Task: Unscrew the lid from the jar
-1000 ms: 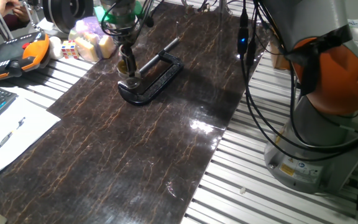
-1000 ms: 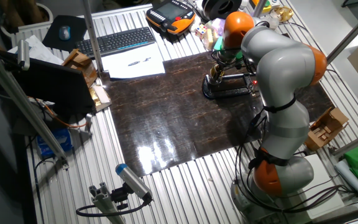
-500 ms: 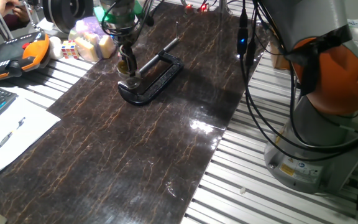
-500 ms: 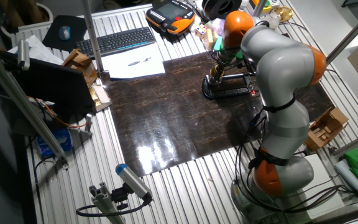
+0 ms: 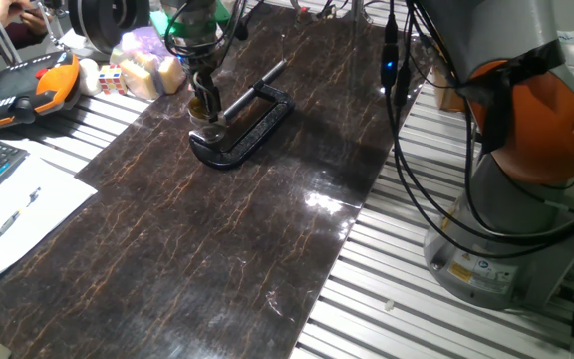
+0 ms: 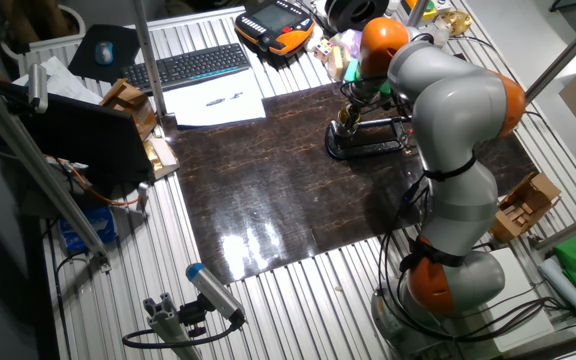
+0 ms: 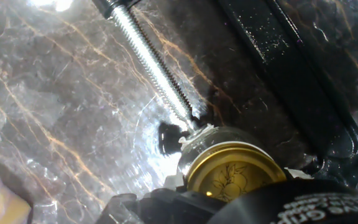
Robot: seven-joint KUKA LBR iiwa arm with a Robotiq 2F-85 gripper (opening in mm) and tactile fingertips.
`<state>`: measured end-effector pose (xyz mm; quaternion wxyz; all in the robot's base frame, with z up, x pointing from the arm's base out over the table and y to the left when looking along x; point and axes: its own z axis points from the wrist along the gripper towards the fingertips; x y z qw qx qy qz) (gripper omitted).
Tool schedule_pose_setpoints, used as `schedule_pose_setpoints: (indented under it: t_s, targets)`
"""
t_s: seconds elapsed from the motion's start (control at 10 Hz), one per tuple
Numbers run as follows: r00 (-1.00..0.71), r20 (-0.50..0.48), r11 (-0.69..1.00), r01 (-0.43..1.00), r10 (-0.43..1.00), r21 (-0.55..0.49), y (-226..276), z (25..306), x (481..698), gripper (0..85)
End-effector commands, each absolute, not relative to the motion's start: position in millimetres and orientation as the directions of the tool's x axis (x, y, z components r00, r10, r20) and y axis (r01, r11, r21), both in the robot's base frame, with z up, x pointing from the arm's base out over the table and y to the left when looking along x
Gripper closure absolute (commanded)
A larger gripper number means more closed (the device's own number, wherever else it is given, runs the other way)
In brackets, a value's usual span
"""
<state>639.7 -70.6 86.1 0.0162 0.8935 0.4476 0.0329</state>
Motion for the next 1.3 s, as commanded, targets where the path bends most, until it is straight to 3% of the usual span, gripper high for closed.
schedule_pose_setpoints:
  t_s: [0.0,1.2]
  targets:
    - [0.579,0.045,-0.58,0.812,0.814,0.063,-70.5,85.9,639.6,84.3]
    - [0.258,0.043,-0.262,0.959,0.965,0.112,-69.8,85.0,640.4,84.3]
